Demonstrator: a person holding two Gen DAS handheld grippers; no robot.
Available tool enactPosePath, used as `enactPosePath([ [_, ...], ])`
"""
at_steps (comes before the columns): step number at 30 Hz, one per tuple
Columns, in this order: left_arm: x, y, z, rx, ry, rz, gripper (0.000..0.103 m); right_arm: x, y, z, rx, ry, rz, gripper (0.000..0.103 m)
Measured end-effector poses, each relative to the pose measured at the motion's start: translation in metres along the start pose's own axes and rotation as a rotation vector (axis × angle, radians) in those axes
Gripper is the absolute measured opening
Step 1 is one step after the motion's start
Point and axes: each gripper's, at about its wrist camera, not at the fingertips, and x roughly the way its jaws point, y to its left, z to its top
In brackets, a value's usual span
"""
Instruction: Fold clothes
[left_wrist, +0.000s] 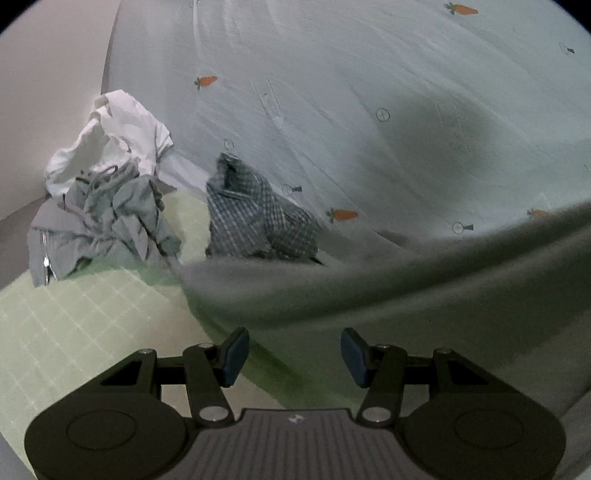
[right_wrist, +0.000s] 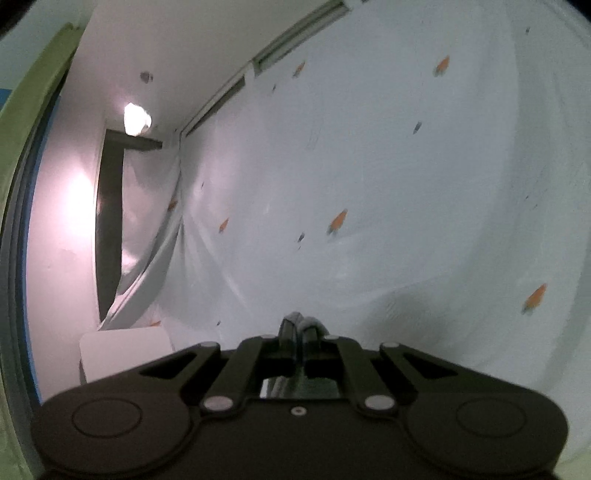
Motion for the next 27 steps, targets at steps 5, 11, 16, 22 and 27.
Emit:
enactPosePath([
  [5,-0.002,-0.012,-0.023,-0.009,0.046,0.004,0.057,-0.033,-0.037,-0.001,0.019,0.047,-0.107,0.003],
  [11,-0.002,-0.024,-0.047,0.025,0.108,0.013,0.057,-0.032,-0.088,-0.079,0.028,0.395,-0.393,0.005],
  [16,-0.002,-0.024,-0.061,0.055,0.152,0.041,0.057,-0.047,-0.122,-0.163,0.112,0.648,-0.587,0.024],
  [22,0.008,-0.022,-0.074,0.053,0.214,0.068,0.057,-0.082,-0.114,-0.185,0.119,0.684,-0.697,0.089],
  [27,0.017,-0.023,-0.082,0.066,0.239,0.073,0.067,-0.106,-0.121,-0.193,0.085,0.724,-0.763,0.103],
])
